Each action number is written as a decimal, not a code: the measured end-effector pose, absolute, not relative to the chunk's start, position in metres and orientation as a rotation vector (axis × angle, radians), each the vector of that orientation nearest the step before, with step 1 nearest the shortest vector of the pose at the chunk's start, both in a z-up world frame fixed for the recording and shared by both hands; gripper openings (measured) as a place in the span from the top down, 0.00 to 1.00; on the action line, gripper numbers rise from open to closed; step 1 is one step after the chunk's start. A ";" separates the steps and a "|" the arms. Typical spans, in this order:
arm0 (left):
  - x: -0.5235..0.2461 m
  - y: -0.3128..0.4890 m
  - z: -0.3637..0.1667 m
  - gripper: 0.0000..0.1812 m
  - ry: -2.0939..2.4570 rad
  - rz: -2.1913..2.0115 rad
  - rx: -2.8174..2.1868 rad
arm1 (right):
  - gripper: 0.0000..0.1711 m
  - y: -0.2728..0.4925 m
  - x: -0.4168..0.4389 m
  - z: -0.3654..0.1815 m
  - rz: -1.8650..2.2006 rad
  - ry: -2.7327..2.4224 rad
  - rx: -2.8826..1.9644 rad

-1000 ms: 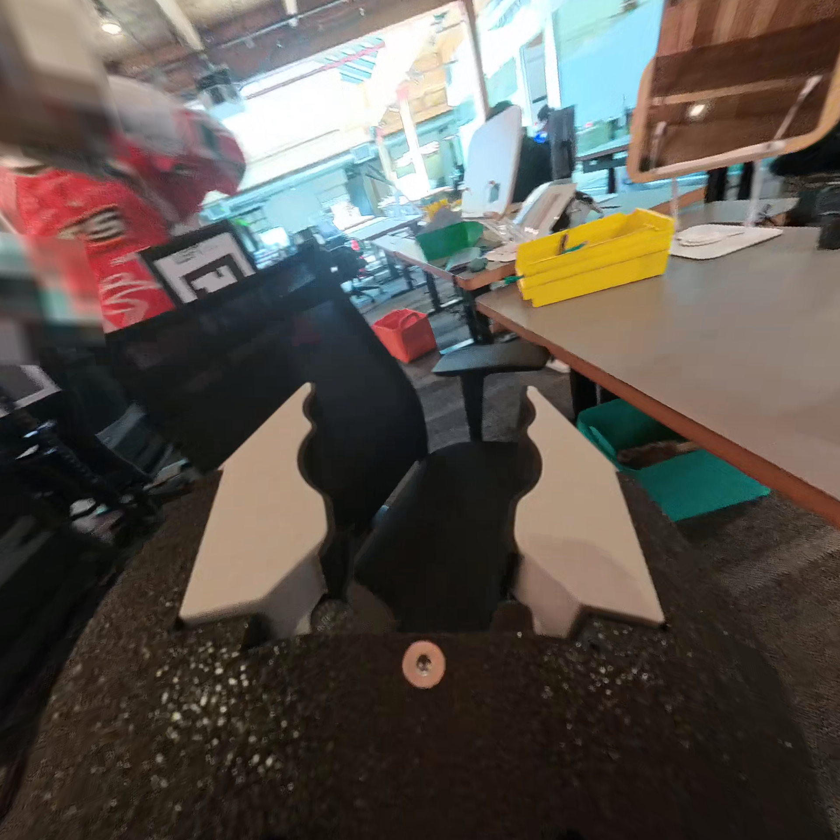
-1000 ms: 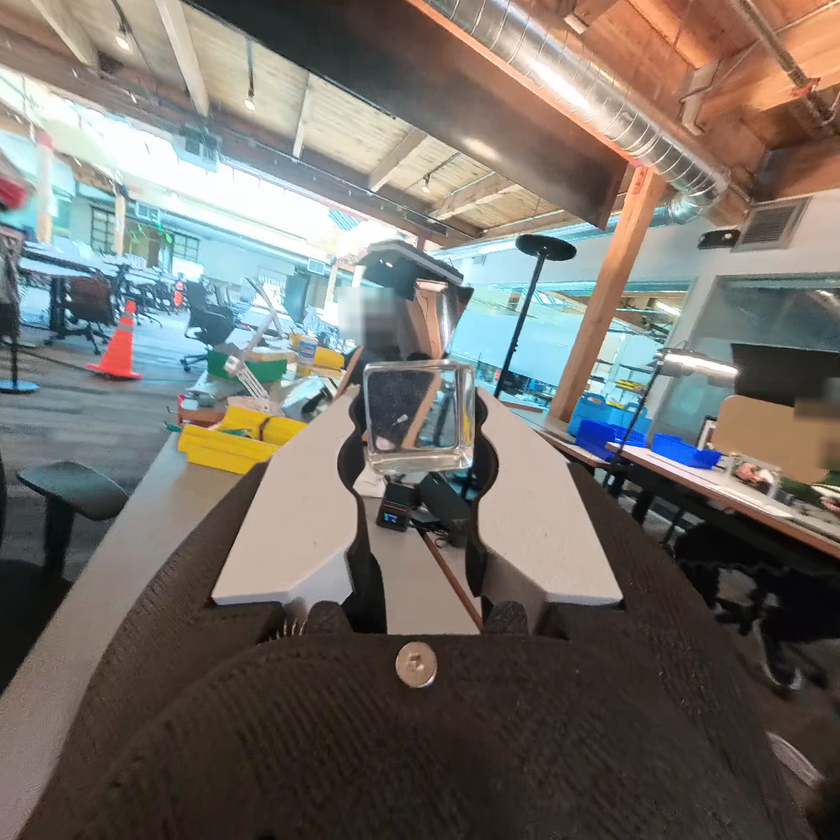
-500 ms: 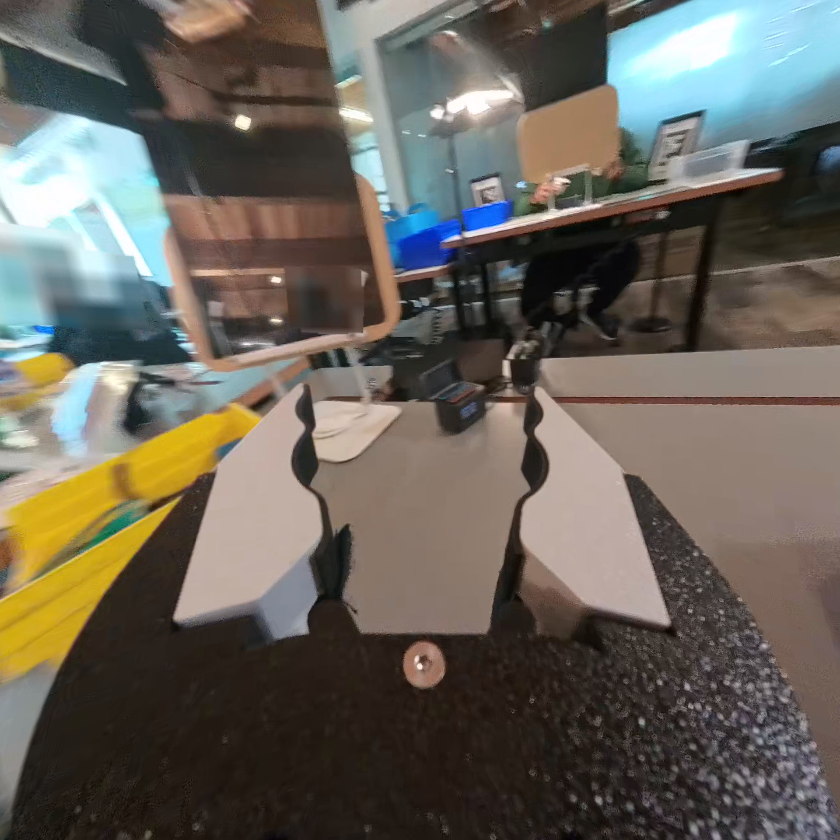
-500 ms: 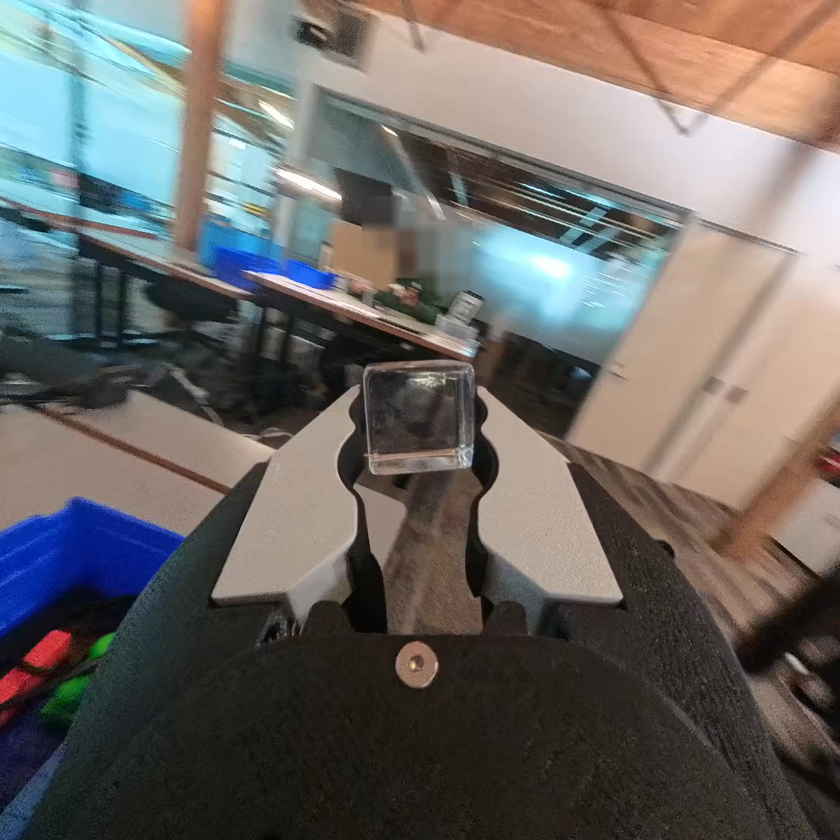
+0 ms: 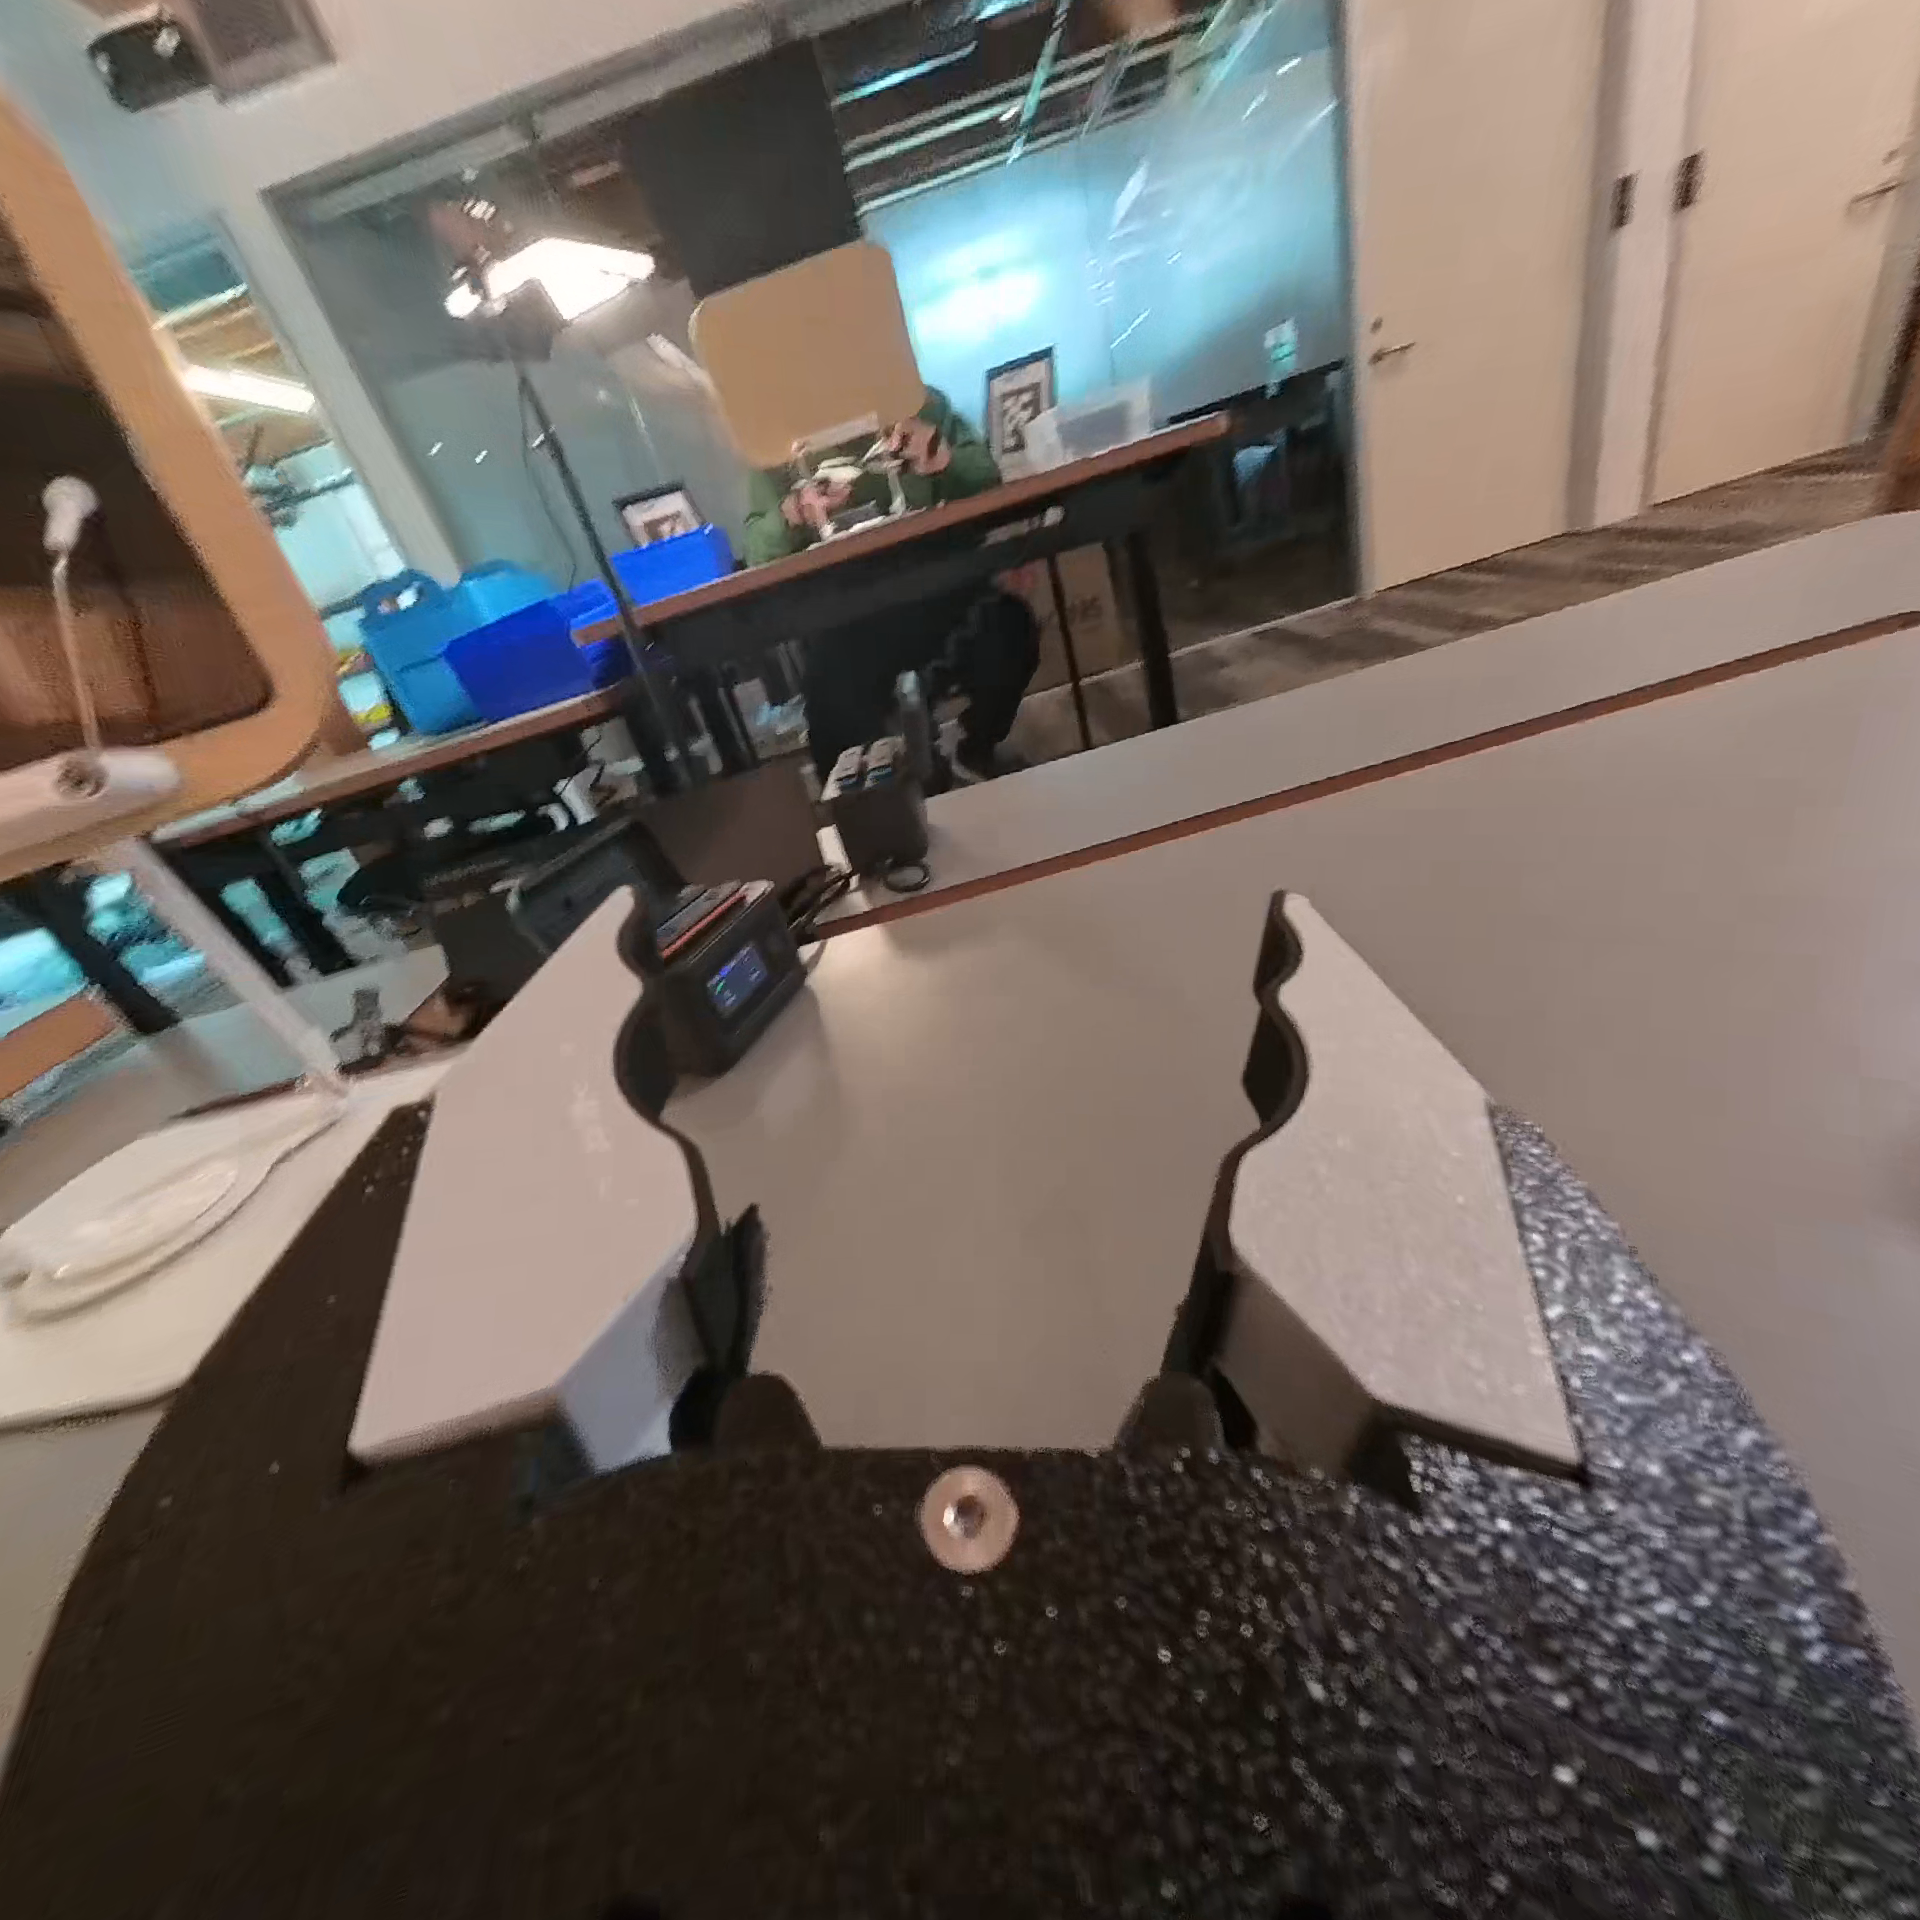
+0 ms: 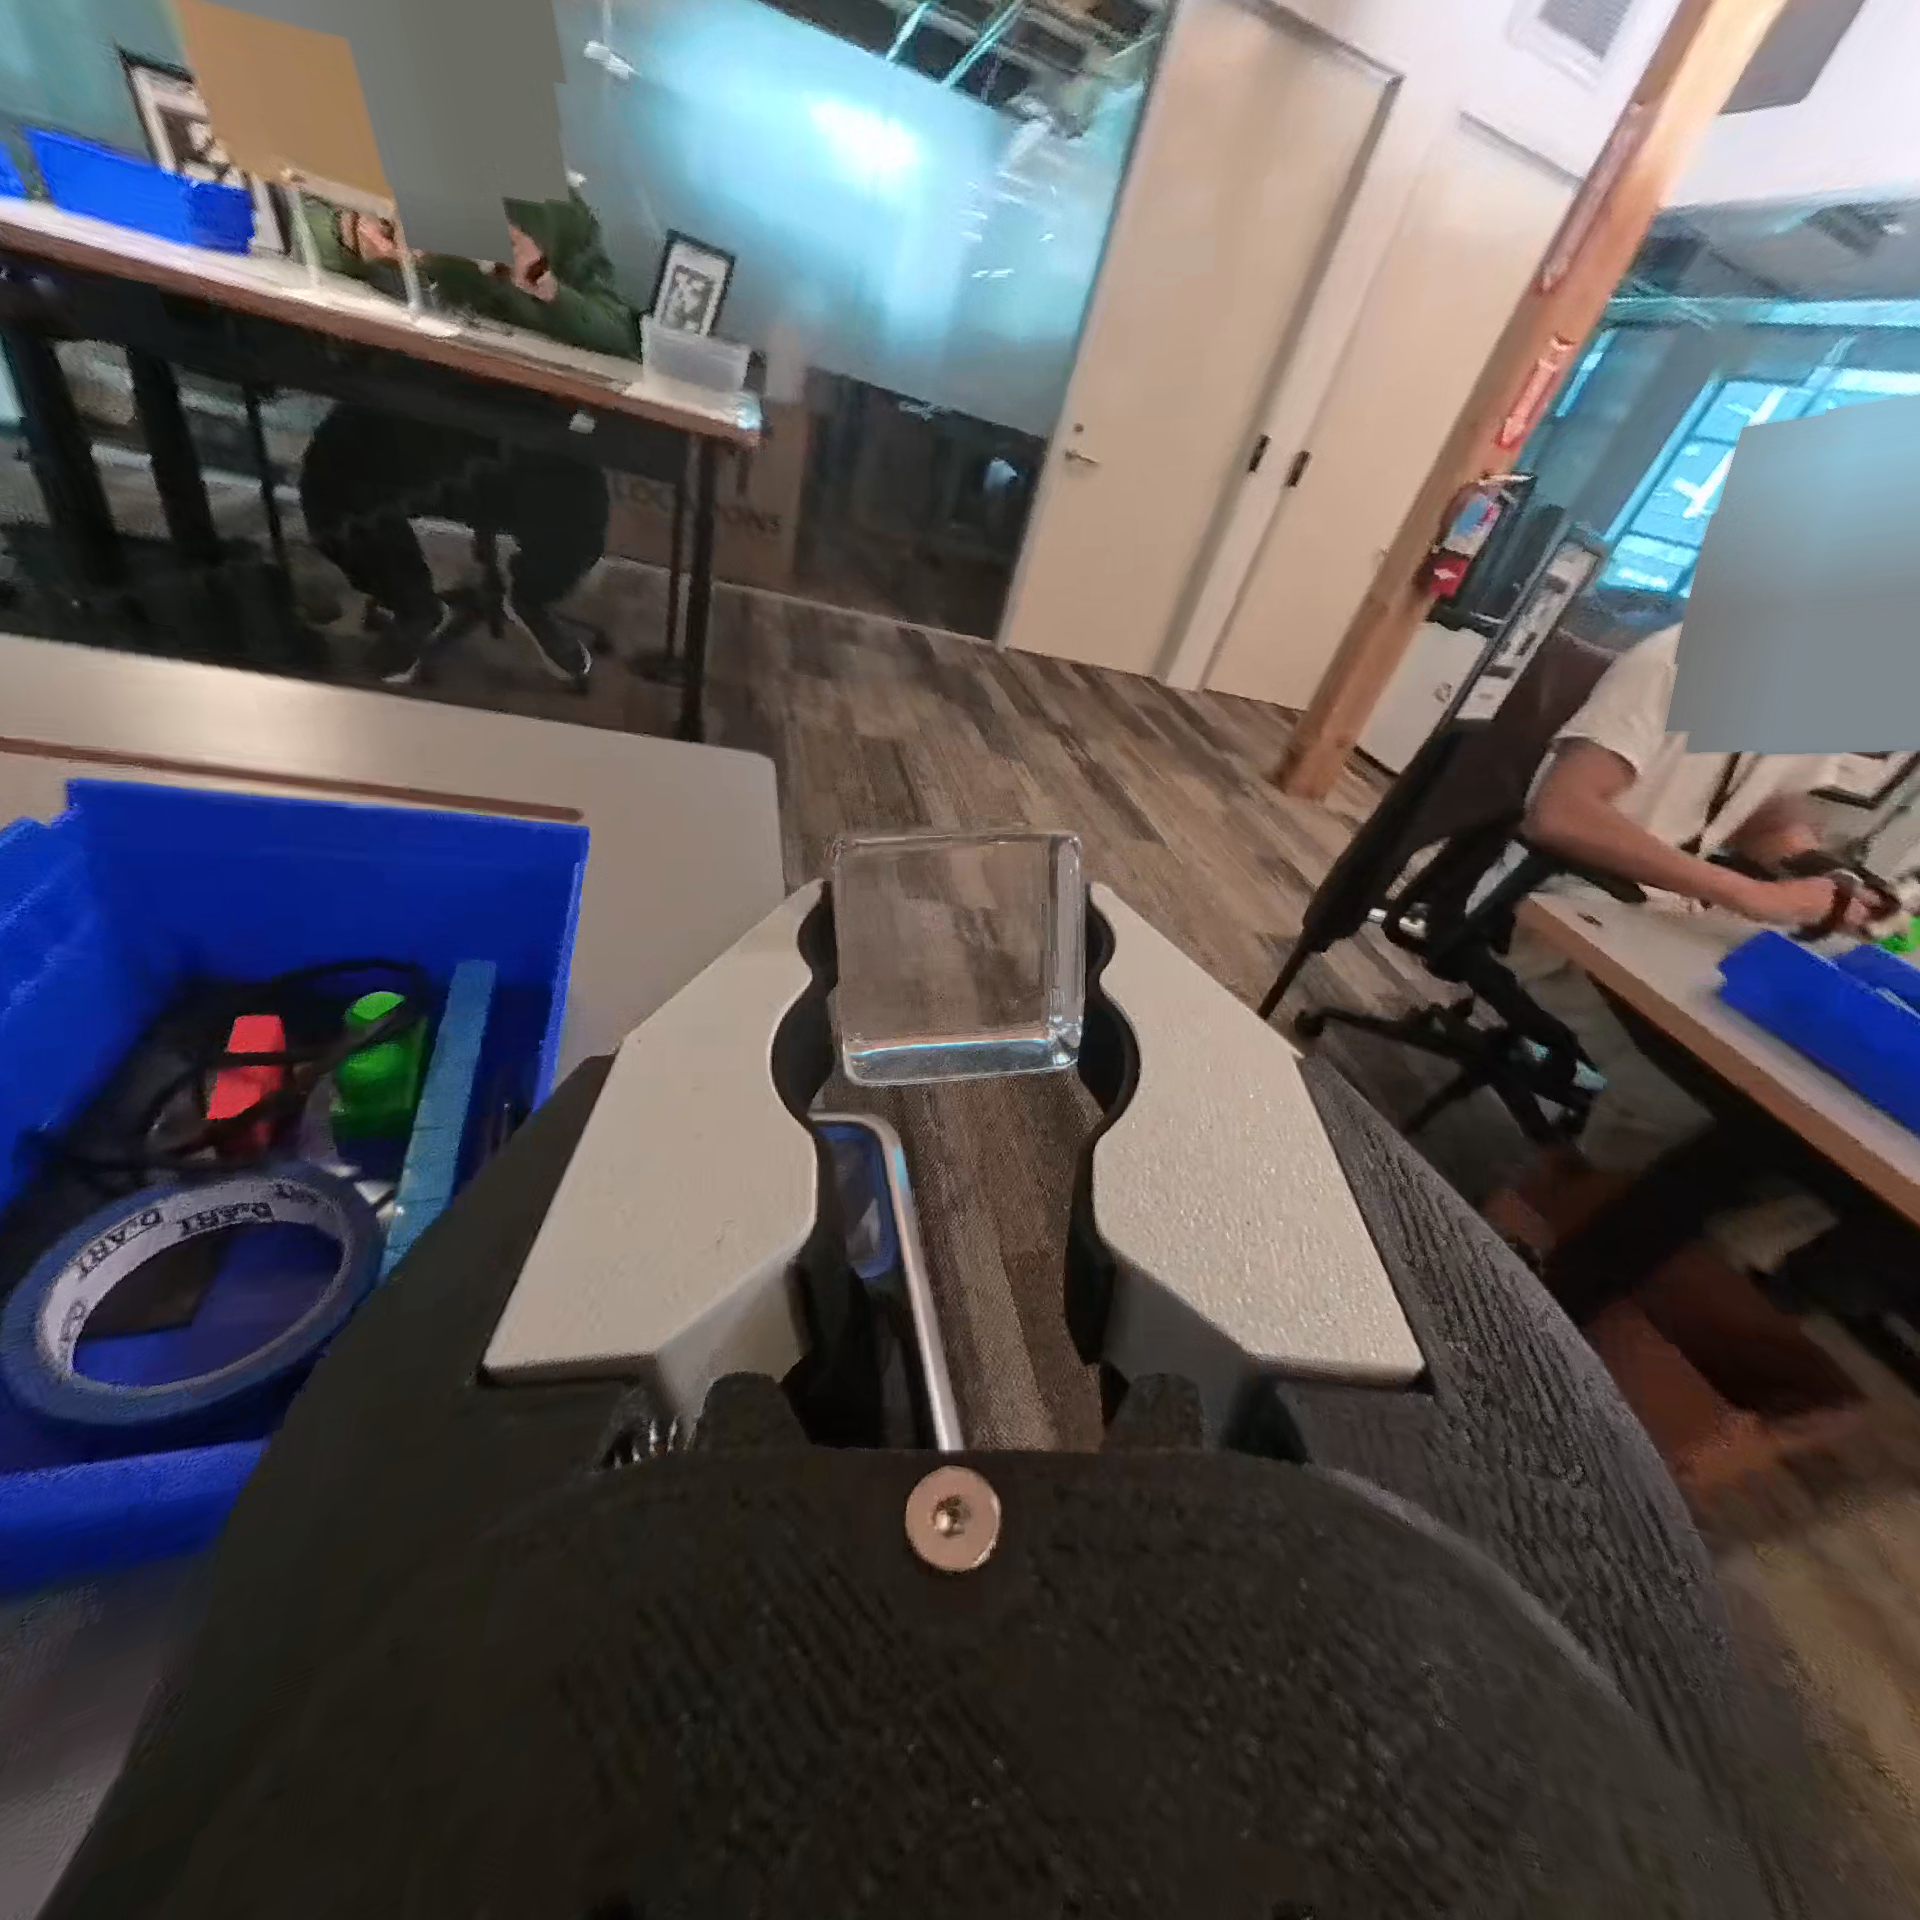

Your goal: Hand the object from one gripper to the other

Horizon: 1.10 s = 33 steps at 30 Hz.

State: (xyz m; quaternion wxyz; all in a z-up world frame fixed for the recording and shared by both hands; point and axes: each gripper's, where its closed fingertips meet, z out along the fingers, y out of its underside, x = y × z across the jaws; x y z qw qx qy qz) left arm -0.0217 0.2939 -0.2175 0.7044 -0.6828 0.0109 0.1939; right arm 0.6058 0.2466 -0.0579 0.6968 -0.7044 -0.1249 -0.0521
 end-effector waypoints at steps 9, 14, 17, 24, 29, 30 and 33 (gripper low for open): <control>0.011 0.277 -0.187 0.51 0.133 0.285 -1.320 | 0.74 0.148 0.524 -0.114 -0.132 -0.068 -1.331; 0.024 0.263 -0.169 0.50 0.139 0.123 -1.197 | 0.75 0.098 0.441 -0.098 -0.136 -0.113 -1.243; 0.040 0.255 -0.160 0.49 0.171 0.037 -1.133 | 0.75 0.085 0.394 -0.077 -0.089 -0.201 -1.223; 0.054 0.242 -0.159 0.47 0.210 -0.088 -1.127 | 0.75 0.066 0.302 -0.067 0.030 -0.384 -1.152; 0.020 0.230 -0.163 0.46 0.282 -0.042 -1.138 | 0.75 0.079 0.242 -0.081 0.122 -0.494 -1.126; 0.010 0.228 -0.163 0.47 0.312 -0.008 -1.127 | 0.75 0.086 0.227 -0.087 0.142 -0.523 -1.129; -0.020 0.229 -0.163 0.47 0.378 0.075 -1.108 | 0.75 0.114 0.176 -0.100 0.183 -0.599 -1.095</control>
